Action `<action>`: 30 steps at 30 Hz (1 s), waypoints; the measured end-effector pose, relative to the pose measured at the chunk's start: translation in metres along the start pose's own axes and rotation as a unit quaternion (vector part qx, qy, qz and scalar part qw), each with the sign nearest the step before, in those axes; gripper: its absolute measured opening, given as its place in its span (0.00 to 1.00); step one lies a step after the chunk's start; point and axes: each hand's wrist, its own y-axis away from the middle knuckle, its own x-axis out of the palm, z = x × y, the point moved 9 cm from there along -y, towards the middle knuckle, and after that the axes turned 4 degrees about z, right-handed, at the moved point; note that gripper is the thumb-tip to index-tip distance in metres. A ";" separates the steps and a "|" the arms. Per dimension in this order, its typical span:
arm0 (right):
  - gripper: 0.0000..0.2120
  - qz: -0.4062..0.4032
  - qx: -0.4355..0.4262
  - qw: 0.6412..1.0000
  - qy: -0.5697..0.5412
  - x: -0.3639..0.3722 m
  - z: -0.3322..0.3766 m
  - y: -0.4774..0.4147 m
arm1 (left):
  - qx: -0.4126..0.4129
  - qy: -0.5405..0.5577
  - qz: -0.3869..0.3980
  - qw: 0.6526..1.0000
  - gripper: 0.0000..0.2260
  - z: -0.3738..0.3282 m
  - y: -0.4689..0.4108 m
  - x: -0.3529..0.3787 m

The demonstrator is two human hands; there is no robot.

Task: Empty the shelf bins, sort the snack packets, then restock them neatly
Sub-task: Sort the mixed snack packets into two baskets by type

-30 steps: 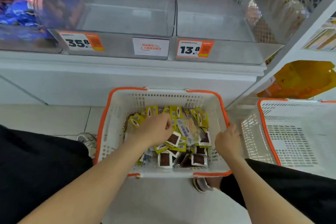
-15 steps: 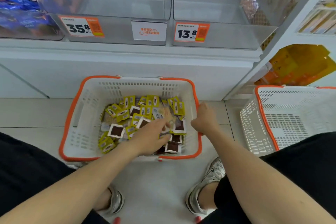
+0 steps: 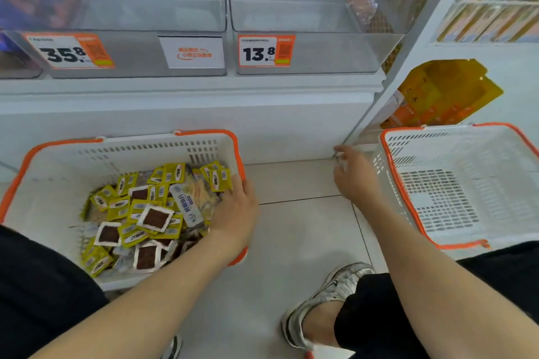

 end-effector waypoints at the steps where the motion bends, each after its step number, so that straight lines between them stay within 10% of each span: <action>1: 0.25 -0.065 0.066 0.994 0.061 -0.023 -0.040 0.000 | -0.009 0.022 0.010 1.000 0.16 -0.004 0.000 0.000; 5: 0.35 0.035 0.311 0.948 0.051 -0.023 -0.148 0.029 | 0.006 0.019 0.041 0.999 0.12 -0.009 -0.006 0.008; 18: 0.18 0.218 -0.001 0.969 0.114 0.071 0.012 0.051 | 0.098 0.155 0.005 0.983 0.27 0.019 0.004 -0.006; 24: 0.36 0.328 -0.054 0.943 -0.008 0.120 0.094 0.069 | 0.057 0.124 0.027 0.990 0.11 0.077 0.021 -0.010; 30: 0.18 0.227 -0.067 0.971 -0.027 0.134 0.152 0.061 | -0.072 0.063 0.101 0.990 0.19 0.149 0.027 0.014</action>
